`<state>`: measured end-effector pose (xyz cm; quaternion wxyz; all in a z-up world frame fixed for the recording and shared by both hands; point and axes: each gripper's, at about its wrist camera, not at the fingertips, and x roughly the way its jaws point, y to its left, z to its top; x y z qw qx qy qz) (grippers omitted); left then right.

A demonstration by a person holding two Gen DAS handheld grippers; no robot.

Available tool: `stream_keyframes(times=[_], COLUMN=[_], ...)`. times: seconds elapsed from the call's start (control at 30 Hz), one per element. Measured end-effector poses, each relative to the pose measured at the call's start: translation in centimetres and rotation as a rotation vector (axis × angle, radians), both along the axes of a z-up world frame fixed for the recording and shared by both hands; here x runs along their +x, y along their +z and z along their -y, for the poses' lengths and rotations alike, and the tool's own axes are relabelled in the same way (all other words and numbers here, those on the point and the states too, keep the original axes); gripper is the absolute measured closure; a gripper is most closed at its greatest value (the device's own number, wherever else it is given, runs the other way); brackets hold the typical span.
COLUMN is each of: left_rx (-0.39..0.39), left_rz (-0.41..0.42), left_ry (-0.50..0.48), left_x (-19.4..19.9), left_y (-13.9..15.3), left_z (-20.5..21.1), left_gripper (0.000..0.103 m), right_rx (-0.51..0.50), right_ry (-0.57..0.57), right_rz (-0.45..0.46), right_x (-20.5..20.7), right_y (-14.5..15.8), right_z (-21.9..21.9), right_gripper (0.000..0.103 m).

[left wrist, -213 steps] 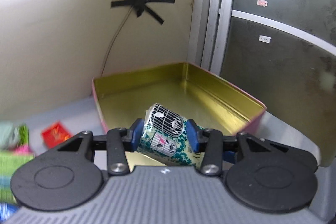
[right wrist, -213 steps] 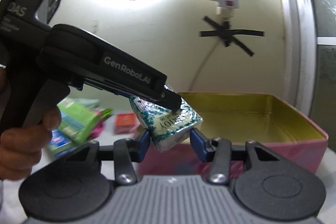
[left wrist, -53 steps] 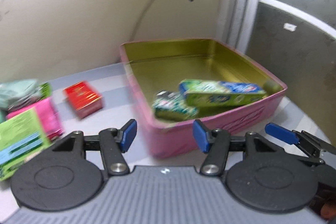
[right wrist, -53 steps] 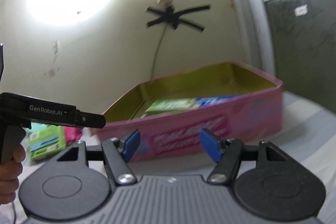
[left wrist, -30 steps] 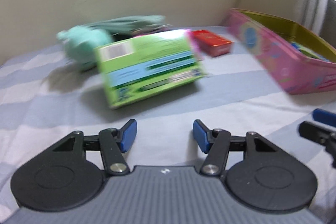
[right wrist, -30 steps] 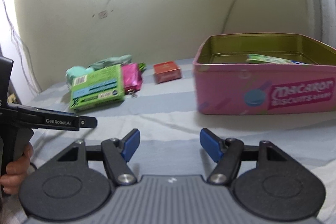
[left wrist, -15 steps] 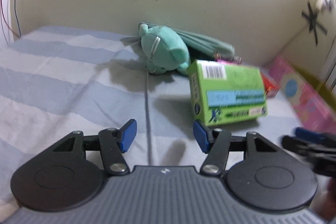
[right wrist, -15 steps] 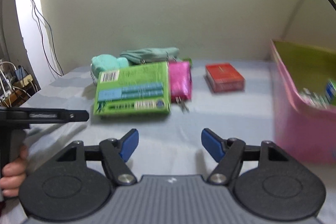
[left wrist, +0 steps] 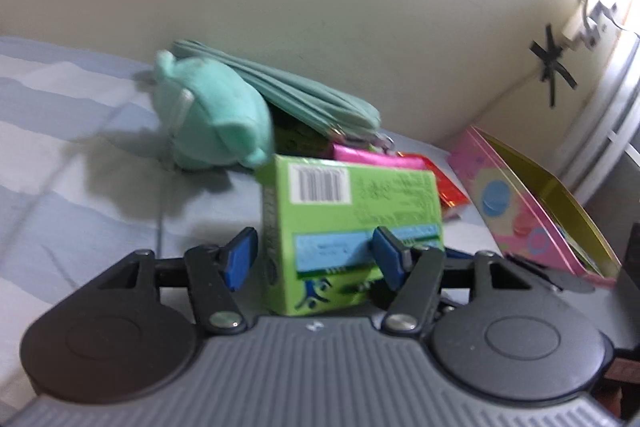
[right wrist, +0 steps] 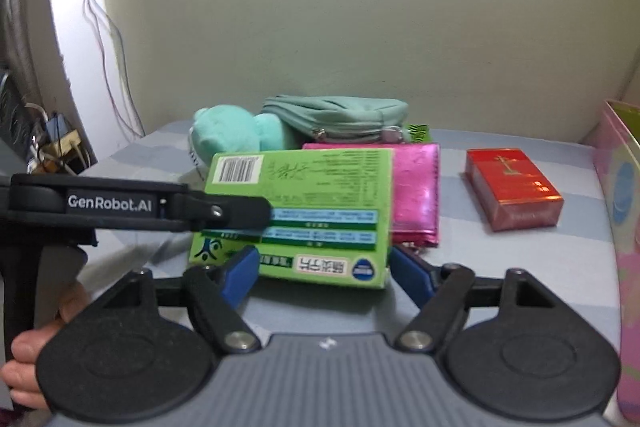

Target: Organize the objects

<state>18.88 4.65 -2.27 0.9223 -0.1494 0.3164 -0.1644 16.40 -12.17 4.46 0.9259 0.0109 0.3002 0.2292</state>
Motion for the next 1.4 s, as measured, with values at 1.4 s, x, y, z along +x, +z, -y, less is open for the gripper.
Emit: stream_keyframes(times=[1.4], left_rx=[-0.076], left_rz=[-0.053], left_ry=[-0.067], left_x=[-0.7], left_y=[-0.3], left_z=[-0.7], left_gripper=[0.034], right_rx=[0.016], right_ry=[0.024], right_rz=[0.031], right_x=[-1.2], right_y=[0.3], right_z=[0.4], right_gripper=[0.022])
